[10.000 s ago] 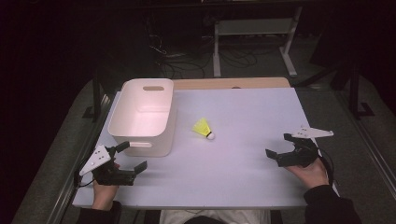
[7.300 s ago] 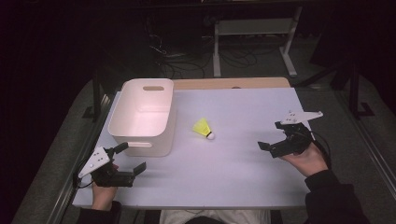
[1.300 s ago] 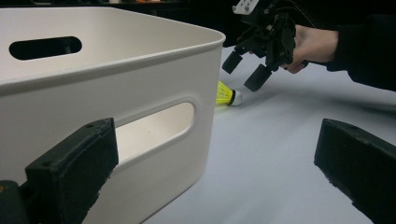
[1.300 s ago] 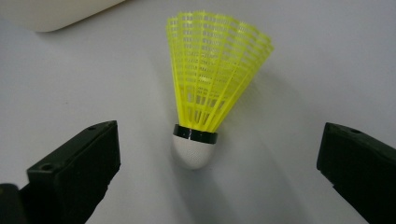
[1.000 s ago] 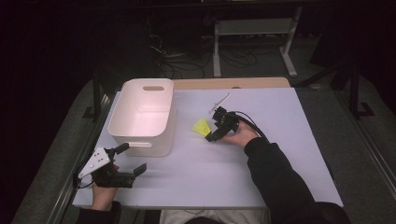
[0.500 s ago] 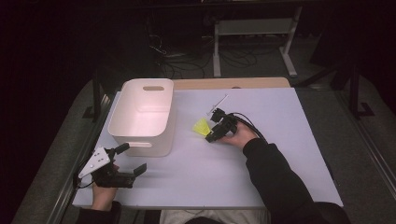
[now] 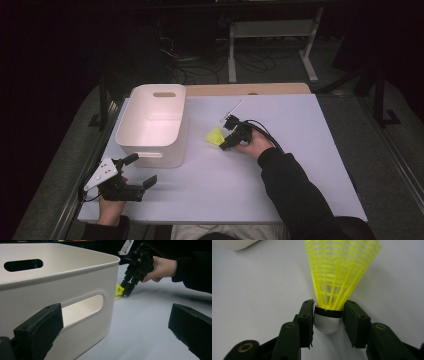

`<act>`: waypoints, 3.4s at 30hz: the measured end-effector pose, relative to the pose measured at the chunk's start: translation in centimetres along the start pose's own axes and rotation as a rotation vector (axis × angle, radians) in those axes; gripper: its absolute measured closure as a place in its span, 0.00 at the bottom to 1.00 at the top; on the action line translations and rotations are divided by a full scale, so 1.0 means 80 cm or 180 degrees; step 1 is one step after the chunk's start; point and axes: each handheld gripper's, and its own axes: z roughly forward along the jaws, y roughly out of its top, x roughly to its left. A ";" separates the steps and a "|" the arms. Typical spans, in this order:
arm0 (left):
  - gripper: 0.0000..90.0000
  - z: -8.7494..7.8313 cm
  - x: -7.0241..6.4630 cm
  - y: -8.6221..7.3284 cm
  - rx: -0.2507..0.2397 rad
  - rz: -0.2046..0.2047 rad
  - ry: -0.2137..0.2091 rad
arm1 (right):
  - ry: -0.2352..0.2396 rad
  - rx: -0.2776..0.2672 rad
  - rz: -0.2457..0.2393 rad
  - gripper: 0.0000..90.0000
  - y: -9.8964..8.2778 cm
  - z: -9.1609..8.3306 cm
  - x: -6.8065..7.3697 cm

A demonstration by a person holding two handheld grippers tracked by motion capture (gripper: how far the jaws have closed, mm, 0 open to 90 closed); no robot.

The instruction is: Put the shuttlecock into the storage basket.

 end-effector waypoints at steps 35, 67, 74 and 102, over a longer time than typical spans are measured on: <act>0.00 0.000 0.000 0.000 -0.0001 -0.0002 -0.0003 | -0.0177 -0.0224 -0.0040 0.70 -0.004 -0.054 0.010; 0.00 0.000 0.000 0.000 0.0002 -0.0005 -0.0003 | -0.0162 -0.0396 -0.0097 0.70 0.004 -0.100 0.029; 0.00 0.000 0.000 0.000 0.0004 -0.0003 -0.0003 | -0.0178 -0.0441 -0.0162 0.70 0.009 -0.109 0.032; 0.00 0.000 0.000 0.000 -0.0002 -0.0002 0.0002 | -0.0213 -0.0553 -0.0329 0.70 0.041 -0.146 0.046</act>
